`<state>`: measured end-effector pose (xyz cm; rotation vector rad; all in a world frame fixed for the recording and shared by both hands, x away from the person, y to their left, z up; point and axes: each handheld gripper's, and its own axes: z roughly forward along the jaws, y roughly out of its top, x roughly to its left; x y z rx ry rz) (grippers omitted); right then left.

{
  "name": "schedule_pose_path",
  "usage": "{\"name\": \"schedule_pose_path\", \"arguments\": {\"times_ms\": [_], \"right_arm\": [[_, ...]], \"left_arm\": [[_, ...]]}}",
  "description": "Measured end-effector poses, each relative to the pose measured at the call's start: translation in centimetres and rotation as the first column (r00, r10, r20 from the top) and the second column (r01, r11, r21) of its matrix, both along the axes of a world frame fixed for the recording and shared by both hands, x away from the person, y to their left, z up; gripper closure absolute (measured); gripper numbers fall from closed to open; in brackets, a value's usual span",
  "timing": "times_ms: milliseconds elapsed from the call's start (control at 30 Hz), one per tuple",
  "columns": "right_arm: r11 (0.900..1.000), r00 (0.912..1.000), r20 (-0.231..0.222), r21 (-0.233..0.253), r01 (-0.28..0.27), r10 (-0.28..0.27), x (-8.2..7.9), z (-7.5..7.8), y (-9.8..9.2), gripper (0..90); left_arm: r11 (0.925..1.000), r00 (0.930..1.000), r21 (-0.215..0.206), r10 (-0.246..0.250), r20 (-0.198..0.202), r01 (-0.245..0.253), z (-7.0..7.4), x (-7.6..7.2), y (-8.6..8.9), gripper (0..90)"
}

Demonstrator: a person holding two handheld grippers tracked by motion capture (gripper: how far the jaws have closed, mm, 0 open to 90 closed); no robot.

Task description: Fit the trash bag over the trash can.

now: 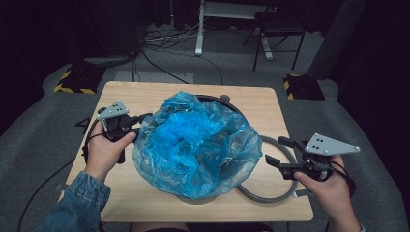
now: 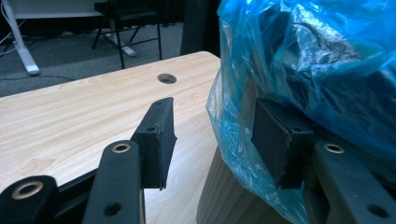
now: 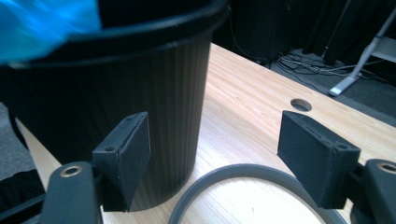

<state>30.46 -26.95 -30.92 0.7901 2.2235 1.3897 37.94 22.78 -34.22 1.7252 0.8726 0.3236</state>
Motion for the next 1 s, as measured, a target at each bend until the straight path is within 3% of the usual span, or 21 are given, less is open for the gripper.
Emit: {"name": "schedule_pose_path", "arguments": {"times_ms": [133,500,700,733,800,900,1000], "right_arm": [[0.999,0.9989,0.021,-0.004,-0.042,0.042,-0.5,1.4,0.5,25.4],[0.993,0.9927,0.031,0.013,-0.117,0.117,-1.6,2.8,1.7,23.7],[0.987,0.9865,0.045,0.006,-0.158,0.158,-1.7,3.2,2.6,25.4],[0.985,0.9836,0.047,0.004,-0.175,0.174,-1.7,3.3,2.9,29.9],[0.982,0.9814,0.045,0.004,-0.187,0.186,-1.6,3.3,3.0,34.2],[0.972,0.9709,0.038,-0.004,-0.237,0.236,-1.4,3.5,3.4,58.6],[0.967,0.9669,0.032,-0.014,-0.253,0.253,-1.2,3.5,3.8,76.3]], "left_arm": [[1.0000,1.0000,-0.003,0.001,0.003,-0.001,0.2,-0.4,-0.1,49.2],[0.9996,0.9999,0.025,-0.011,0.003,0.011,0.5,-1.6,-0.1,54.6],[0.9988,0.9999,0.047,-0.013,0.010,0.013,0.7,-1.8,-0.1,69.5],[0.9985,0.9998,0.052,-0.015,0.016,0.014,0.8,-1.8,-0.1,75.0],[0.9986,0.9996,0.050,-0.019,0.020,0.018,0.9,-1.9,-0.2,77.0],[0.9982,0.9990,0.057,-0.020,0.039,0.018,1.0,-1.9,-0.1,82.5],[0.9976,0.9986,0.067,-0.018,0.050,0.015,1.0,-1.9,0.0,86.4]]}}
